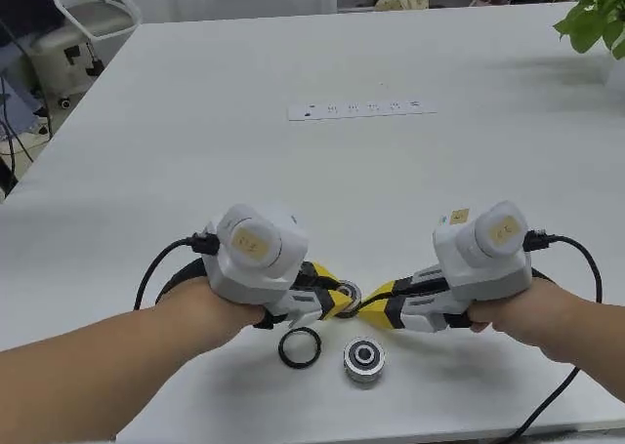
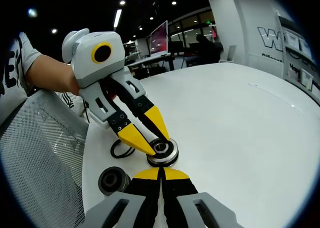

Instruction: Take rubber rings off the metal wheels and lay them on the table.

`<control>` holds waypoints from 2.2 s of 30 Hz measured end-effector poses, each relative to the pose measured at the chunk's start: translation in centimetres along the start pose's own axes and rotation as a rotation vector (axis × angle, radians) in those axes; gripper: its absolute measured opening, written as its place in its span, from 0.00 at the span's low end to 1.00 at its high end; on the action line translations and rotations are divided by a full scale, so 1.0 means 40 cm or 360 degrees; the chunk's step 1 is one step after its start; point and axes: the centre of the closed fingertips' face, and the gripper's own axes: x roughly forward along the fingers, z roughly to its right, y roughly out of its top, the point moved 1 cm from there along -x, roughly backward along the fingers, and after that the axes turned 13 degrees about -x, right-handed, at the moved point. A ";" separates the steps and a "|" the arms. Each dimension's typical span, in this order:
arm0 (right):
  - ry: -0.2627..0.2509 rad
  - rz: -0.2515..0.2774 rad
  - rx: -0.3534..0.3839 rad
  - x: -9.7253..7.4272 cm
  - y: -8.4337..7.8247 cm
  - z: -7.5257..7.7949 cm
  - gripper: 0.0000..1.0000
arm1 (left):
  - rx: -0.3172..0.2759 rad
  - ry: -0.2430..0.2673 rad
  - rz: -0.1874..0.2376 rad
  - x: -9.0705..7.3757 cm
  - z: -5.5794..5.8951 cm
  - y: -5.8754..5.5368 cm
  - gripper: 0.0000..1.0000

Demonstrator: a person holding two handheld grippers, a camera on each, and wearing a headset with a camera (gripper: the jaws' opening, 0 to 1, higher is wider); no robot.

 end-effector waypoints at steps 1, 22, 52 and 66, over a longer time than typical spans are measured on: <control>-0.0001 0.0001 -0.0005 0.001 0.001 0.000 0.00 | 0.0001 0.0002 0.0001 -0.001 0.000 0.000 0.07; -0.0014 0.0028 0.0008 -0.010 0.001 0.013 0.09 | -0.0002 0.0014 0.0007 0.002 0.002 -0.003 0.07; -0.0030 0.0057 -0.0080 0.004 0.018 0.009 0.17 | -0.0011 0.0018 0.0017 0.001 0.004 -0.003 0.07; -0.0011 0.0057 -0.0088 0.000 0.013 0.009 0.12 | -0.0019 0.0014 0.0026 0.001 0.003 -0.003 0.07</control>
